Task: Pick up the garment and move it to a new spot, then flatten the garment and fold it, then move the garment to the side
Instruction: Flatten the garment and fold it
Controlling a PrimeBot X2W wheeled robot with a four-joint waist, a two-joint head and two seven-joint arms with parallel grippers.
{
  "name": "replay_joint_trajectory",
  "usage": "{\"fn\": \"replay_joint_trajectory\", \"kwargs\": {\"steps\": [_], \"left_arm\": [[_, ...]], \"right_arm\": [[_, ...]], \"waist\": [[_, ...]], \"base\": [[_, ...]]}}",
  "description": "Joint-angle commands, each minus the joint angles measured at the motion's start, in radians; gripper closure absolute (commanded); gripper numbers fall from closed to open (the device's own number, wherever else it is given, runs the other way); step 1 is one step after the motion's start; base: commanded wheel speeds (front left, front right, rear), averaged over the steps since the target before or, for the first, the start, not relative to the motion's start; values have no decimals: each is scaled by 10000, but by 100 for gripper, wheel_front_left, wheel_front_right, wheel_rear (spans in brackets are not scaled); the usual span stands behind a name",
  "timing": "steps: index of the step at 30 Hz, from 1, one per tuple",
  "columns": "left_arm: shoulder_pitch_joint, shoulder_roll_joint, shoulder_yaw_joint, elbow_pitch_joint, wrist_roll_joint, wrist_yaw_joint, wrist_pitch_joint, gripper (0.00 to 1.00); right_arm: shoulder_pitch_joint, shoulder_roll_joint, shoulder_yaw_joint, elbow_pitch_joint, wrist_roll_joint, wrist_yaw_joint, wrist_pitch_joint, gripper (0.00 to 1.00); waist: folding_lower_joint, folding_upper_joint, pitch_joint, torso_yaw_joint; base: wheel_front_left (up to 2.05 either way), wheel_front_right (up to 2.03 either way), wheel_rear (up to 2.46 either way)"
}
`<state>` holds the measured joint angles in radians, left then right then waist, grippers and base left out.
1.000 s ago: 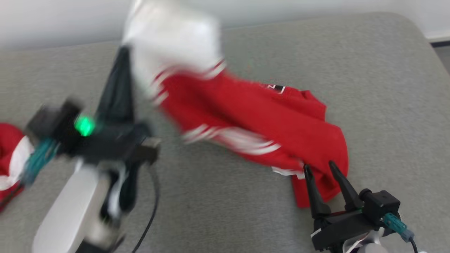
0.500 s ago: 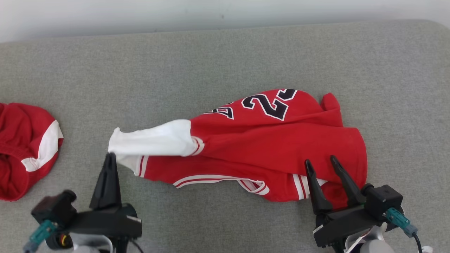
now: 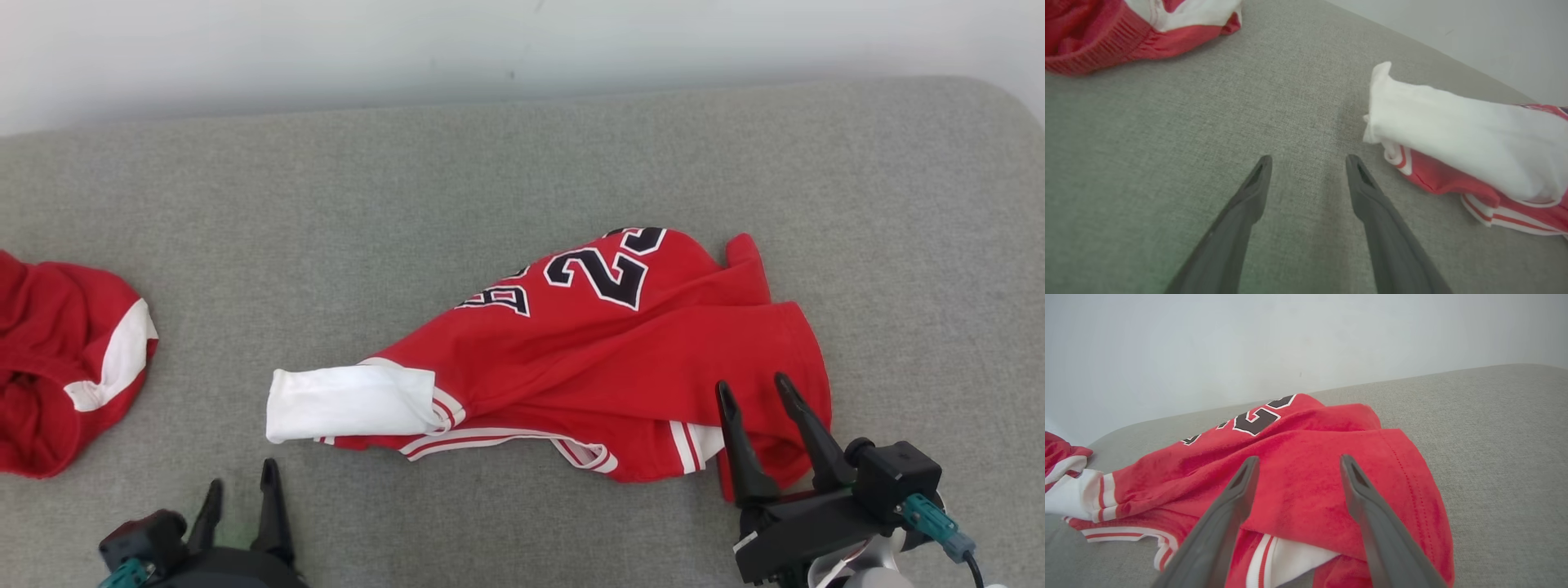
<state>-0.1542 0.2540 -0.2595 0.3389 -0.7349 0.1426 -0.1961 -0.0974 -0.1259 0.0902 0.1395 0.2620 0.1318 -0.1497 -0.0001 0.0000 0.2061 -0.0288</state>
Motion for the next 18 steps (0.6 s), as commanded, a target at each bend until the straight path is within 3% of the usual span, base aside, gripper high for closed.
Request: {"fn": "replay_joint_trajectory", "kwargs": {"steps": [1,6,11,14,18], "left_arm": [[200,119,56,-43,-41,143,128,0],[529,454,304,-1086,376,656,-180,0],[676,885,160,-2377,1429,259,-617,0],[764,1140,-156,-2795,2612,137,-691,0],[934,908,-225,-3263,3657,-20,-690,0]], "right_arm": [[123,34,-30,-26,0,-23,-32,0],[263,17,-234,-143,-49,-23,28,0],[282,-135,-572,-467,-123,-23,453,0],[170,-184,-945,-606,-101,-23,1417,0],[-103,-284,-1402,-1071,-132,-23,2833,0]], "waist": [[1,0,-136,59],[1,0,-328,237],[1,0,-459,313],[1,0,-555,293],[1,0,-617,277]], "base": [[0,0,0],[0,0,0],[0,0,0],[0,0,0],[0,0,0]]}}
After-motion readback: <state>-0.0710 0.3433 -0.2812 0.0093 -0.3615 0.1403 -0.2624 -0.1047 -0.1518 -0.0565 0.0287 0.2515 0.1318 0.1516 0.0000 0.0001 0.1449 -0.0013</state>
